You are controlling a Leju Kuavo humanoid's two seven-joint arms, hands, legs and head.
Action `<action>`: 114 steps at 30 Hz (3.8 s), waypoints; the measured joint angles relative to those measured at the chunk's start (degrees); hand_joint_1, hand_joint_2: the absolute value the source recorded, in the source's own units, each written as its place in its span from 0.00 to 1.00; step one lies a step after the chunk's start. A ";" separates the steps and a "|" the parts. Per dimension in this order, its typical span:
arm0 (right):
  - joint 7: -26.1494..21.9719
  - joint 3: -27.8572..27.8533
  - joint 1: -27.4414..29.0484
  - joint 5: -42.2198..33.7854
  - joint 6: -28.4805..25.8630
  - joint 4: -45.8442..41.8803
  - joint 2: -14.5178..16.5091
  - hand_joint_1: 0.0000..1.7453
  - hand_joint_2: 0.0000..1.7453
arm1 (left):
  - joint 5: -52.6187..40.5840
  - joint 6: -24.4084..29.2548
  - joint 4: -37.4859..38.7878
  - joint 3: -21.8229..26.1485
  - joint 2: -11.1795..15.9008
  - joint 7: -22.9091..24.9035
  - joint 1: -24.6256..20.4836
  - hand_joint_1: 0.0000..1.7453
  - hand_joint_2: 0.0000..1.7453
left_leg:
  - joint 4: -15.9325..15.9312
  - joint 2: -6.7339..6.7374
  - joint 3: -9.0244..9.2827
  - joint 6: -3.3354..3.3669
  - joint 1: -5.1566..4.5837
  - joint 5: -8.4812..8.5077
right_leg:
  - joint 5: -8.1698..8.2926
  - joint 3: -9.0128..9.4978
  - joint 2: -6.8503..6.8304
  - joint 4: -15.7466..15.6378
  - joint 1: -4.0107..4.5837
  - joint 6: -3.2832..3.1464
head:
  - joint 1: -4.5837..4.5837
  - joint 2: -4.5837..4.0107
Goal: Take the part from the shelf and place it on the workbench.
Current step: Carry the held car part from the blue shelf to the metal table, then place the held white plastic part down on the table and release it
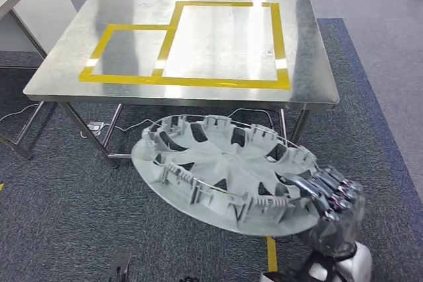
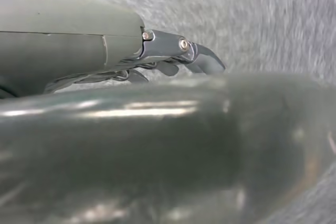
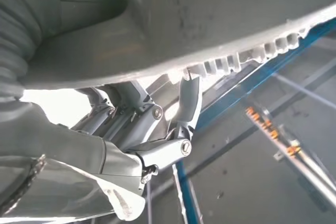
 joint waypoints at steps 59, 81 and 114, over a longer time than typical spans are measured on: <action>3.45 11.24 -15.16 11.08 -2.24 14.25 4.94 1.00 1.00 | 2.05 2.55 -0.19 5.52 -2.26 2.48 -10.41 0.00 0.00 | -4.65 0.07 3.92 -0.22 0.22 -0.53 | 2.25 -2.28 0.14 -0.30 0.16 -0.10 | 0.09 0.00; 9.45 9.01 -19.47 23.82 -2.28 21.80 4.86 1.00 1.00 | 0.93 2.20 -0.19 5.63 -2.44 2.79 -10.59 0.00 0.00 | -17.22 -0.18 9.98 2.12 0.11 5.18 | 4.71 -6.12 0.11 2.13 0.52 2.16 | 0.67 0.00; 18.75 -11.37 -26.22 37.23 -3.12 51.30 2.20 1.00 1.00 | -0.56 -0.63 -0.25 7.32 -2.44 2.29 -10.67 0.00 0.00 | -17.19 -0.20 7.01 1.79 -0.28 7.91 | 2.37 -3.00 0.22 -0.02 0.67 1.77 | 0.49 0.00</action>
